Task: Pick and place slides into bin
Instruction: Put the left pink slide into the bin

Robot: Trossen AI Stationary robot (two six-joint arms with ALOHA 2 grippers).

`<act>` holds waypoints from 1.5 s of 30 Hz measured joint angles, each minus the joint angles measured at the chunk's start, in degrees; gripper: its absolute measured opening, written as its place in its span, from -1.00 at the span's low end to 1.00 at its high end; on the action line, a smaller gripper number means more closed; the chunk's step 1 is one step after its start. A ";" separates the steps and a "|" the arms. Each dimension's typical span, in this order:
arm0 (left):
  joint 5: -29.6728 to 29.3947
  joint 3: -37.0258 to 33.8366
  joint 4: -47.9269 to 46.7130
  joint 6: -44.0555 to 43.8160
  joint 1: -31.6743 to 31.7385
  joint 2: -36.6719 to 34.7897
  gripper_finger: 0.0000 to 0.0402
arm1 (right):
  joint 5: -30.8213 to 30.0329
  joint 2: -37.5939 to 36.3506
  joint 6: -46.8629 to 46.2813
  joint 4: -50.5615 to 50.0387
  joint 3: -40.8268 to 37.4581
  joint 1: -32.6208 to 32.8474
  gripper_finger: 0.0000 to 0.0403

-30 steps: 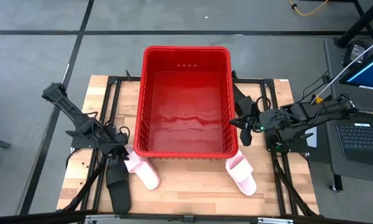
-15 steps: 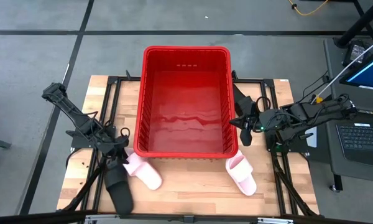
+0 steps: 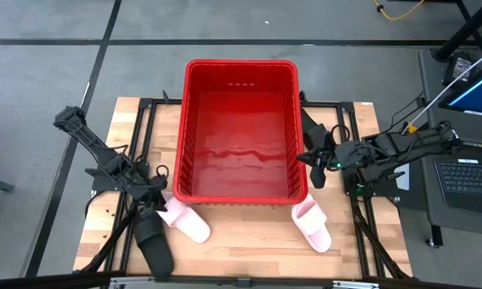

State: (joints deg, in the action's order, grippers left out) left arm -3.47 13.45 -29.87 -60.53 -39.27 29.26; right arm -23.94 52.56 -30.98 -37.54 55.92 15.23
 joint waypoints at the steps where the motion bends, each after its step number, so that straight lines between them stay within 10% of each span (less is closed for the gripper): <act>1: 0.02 0.00 0.11 -0.04 0.00 0.34 -0.43 | 0.00 0.00 0.00 0.00 0.00 0.00 -0.97; 23: 3.55 -7.76 22.02 -6.08 -0.02 2.36 -0.44 | 0.02 0.00 0.03 -0.02 -0.02 0.00 -0.97; 45: 3.49 -7.76 19.39 -17.65 -0.02 2.40 -0.28 | 0.02 0.00 0.00 0.00 -0.02 0.02 -0.97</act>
State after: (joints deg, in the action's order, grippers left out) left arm 0.02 5.69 -10.48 -78.18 -39.29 31.66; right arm -23.92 52.55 -30.98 -37.54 55.90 15.25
